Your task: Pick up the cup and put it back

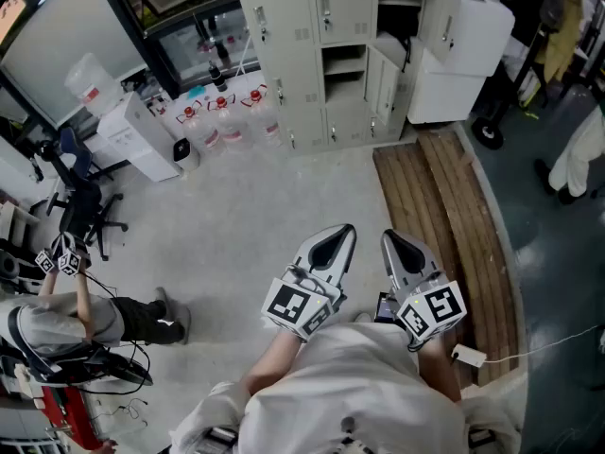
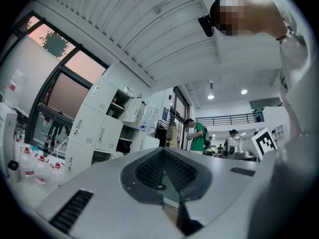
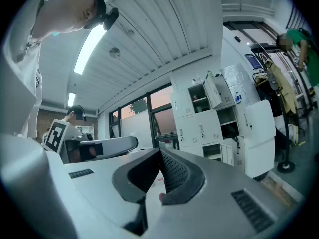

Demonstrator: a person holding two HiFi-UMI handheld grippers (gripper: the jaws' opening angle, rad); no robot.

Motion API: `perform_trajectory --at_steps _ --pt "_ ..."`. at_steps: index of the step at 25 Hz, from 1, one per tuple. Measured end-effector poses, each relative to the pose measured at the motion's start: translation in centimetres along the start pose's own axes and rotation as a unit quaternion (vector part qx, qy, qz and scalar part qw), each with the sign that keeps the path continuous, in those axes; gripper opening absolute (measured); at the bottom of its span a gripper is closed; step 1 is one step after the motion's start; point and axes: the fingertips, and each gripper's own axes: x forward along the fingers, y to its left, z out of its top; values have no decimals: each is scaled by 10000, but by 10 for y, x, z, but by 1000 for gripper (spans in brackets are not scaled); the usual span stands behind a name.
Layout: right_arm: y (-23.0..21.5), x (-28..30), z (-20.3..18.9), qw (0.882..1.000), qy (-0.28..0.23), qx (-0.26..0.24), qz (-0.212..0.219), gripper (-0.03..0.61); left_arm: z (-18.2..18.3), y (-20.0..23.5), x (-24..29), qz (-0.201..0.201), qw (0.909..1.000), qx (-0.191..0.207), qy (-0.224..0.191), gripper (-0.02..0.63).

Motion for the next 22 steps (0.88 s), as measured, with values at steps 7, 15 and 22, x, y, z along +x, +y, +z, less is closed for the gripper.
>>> perform_trajectory --at_steps 7,15,22 --pt "-25 -30 1 9999 40 10 124 25 -14 -24 9 307 9995 19 70 9" --pt "-22 -33 4 9995 83 -25 310 25 -9 -30 14 368 9993 64 81 9" --pt "-38 -41 0 9991 72 120 394 25 -20 -33 18 582 9982 74 116 9"
